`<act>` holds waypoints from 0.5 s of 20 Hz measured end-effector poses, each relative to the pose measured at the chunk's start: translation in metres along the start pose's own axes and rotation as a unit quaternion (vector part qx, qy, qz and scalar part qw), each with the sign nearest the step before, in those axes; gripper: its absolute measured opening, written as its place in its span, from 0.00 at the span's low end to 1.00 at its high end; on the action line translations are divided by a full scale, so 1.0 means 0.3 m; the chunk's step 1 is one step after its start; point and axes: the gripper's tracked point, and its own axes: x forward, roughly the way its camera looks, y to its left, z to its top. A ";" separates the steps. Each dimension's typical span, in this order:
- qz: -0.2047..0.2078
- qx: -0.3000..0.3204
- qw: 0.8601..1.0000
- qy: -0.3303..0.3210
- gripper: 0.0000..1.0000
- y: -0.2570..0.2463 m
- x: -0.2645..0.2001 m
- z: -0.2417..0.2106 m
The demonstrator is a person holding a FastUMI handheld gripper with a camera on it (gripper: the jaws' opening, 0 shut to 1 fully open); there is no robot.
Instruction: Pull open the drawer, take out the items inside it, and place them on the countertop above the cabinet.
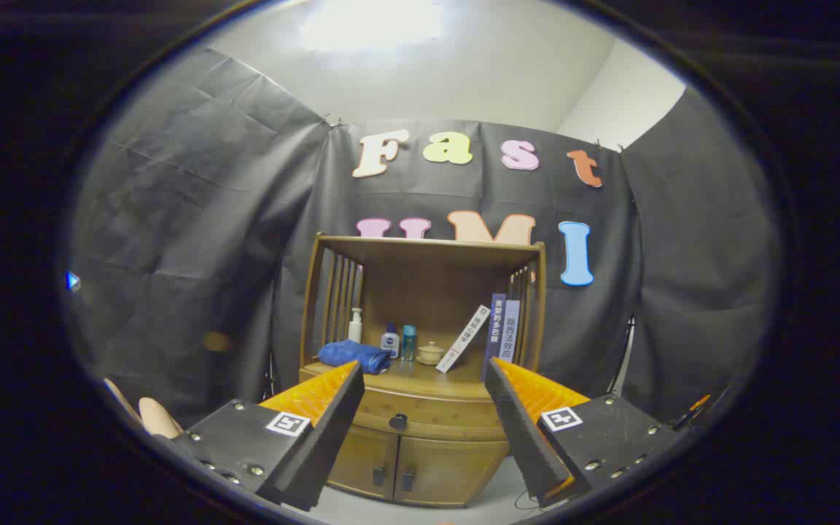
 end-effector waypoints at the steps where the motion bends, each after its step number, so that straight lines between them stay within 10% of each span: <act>1: 0.002 0.000 1.000 0.002 0.99 0.006 0.002 -0.006; 10: -0.013 -0.012 1.000 -0.002 0.99 -0.031 0.007 0.006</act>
